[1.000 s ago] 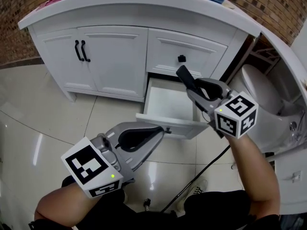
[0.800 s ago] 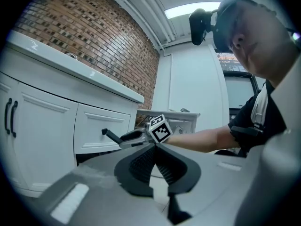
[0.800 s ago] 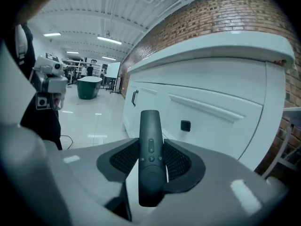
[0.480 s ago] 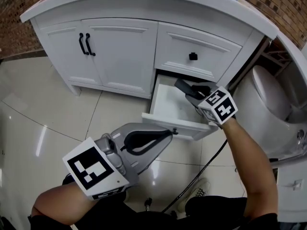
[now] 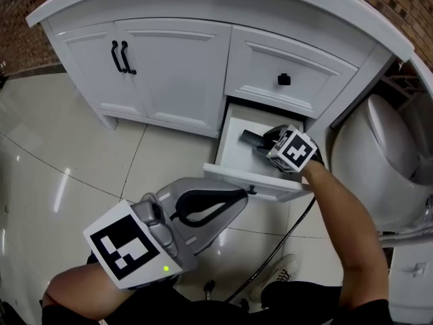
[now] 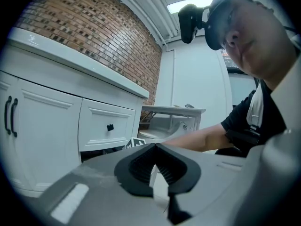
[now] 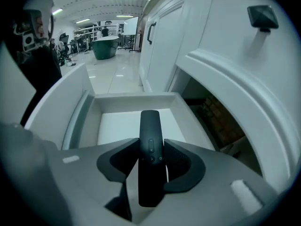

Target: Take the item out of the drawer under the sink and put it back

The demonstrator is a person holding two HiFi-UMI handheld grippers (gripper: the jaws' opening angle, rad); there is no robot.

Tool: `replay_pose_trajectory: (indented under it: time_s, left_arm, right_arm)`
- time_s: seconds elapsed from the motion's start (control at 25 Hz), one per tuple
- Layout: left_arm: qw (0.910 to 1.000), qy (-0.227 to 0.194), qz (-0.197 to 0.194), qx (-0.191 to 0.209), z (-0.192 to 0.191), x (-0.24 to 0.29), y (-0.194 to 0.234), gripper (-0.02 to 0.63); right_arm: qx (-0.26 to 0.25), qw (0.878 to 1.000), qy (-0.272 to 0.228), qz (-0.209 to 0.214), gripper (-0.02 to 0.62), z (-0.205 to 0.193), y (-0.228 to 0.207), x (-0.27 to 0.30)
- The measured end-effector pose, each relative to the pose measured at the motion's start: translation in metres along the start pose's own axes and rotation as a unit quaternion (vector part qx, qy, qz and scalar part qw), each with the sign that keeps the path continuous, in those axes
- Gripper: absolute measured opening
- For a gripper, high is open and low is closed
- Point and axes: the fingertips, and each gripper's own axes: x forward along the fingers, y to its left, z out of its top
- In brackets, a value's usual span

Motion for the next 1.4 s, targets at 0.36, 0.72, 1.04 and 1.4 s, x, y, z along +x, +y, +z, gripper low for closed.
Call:
replay_pose_trajectory:
  time_s: [0.36,0.72,1.04,1.4]
  left_arm:
    - [0.9999,0.007,0.003,-0.007,-0.003,0.002,0.008,0.006]
    - [0.9999,0.011,0.001,-0.008,-0.004,0.001,0.008,0.006]
    - [1.0000,0.007,0.007,-0.001,-0.001,-0.005,0.009,0.006]
    - [0.9998,0.004,0.010,0.015,0.003,-0.010,0.003,0.006]
  right_arm:
    - [-0.017,0.999,0.026,0.028,0.172,-0.009,0.011,0.026]
    - [-0.003,0.999,0.032,0.037,0.173,-0.013,0.012,0.027]
    - [-0.017,1.000,0.009,0.014,0.166,0.007,0.014,0.005]
    - [0.010,0.991,-0.079,-0.106,0.008,0.040,-0.013,-0.073]
